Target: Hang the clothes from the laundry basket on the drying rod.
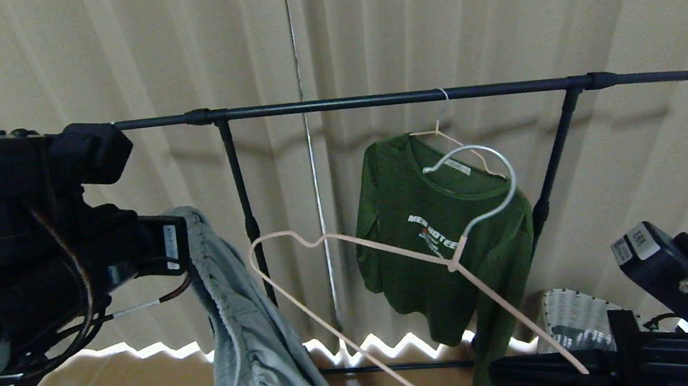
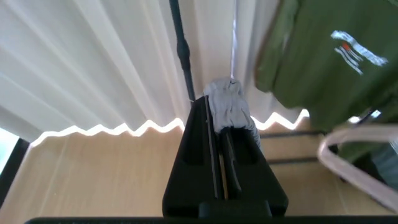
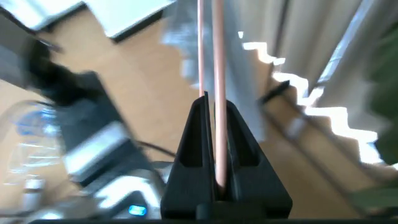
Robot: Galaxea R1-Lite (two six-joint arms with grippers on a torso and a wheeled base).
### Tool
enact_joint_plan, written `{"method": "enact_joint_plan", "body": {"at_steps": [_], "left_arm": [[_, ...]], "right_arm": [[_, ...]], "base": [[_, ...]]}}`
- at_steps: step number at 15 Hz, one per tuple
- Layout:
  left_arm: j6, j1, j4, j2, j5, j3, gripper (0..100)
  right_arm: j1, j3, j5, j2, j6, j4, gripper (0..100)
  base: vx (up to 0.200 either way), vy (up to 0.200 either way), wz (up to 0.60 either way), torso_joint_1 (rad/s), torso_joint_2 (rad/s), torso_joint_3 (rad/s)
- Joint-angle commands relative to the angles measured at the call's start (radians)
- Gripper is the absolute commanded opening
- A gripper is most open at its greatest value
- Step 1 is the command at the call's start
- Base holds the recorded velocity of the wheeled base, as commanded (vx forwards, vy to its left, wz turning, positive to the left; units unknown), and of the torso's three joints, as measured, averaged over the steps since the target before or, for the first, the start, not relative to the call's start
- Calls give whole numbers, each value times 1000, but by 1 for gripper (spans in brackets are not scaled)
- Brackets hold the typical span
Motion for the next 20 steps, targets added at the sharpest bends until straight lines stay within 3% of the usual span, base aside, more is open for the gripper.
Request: {"method": "enact_joint_plan", "body": {"at_steps": [1,14,15,20], "left_arm": [[-1,-2,-1,73,15,-56,0],[17,3,6,99,76,-90,0],[24,6,7,96,90,-88,0],[22,1,108,41,121,-85,0]], "right_arm": [[54,-35,-4,55,26,-1,0],[77,-187,-30,244,31,10,0],[77,-208,-73,261,31,9,0],[77,-284,-116,319,60,-1,0]], "base": [[0,0,0,0,0,0],[0,0,0,0,0,0],[0,0,0,0,0,0],[0,0,0,0,0,0]]}}
